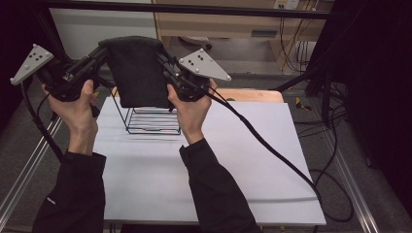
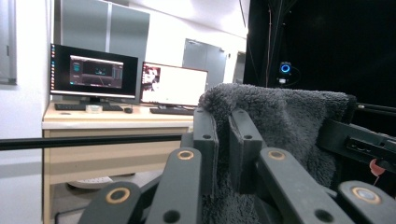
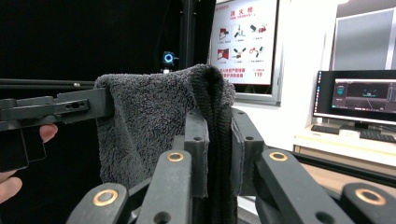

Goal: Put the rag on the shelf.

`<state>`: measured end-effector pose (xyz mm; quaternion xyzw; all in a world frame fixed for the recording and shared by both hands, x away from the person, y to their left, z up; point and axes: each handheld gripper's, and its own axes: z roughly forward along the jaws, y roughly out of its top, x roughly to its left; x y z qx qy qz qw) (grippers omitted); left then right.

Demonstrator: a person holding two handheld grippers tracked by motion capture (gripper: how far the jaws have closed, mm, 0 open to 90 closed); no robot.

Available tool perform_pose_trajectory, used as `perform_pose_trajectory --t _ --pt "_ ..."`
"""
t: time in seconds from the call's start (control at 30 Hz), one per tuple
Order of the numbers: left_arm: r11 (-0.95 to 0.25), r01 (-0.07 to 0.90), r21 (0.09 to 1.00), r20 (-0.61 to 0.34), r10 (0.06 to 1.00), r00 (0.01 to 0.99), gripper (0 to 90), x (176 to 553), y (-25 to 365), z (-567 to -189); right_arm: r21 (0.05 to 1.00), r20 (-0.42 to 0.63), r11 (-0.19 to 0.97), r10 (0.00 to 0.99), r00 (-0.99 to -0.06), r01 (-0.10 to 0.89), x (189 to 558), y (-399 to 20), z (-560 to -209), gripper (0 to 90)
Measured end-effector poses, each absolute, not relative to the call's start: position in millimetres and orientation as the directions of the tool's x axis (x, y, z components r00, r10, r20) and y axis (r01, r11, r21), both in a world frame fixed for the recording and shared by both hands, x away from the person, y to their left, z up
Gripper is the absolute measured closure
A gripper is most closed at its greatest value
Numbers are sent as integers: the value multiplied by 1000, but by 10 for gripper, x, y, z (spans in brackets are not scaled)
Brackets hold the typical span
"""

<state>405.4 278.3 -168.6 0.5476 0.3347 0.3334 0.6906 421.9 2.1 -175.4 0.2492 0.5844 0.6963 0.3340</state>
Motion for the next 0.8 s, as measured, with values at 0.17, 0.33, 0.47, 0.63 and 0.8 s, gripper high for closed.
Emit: perform_pose_trajectory --t 0.17,0.33,0.47,0.63,0.8 --pt "177 -106 979 -92 835 542 826 4097 2827 -1602 979 -42 -98 757 -652 -177 4284 85 -1670 800" --pt "197 -109 974 -108 835 539 826 4157 2880 -1520 977 -50 -96 760 -648 -188 4342 150 -1580 800" --pt "198 -108 974 -113 842 528 826 4210 2917 -1457 977 -56 -93 760 -647 -193 4391 201 -1500 800" --pt "194 -113 974 -111 853 509 827 4262 2963 -1383 977 -62 -85 763 -643 -195 4448 275 -1430 800" --pt "206 -98 974 -126 844 521 827 4310 3041 -1346 977 -67 -80 762 -645 -196 4509 334 -1372 800"
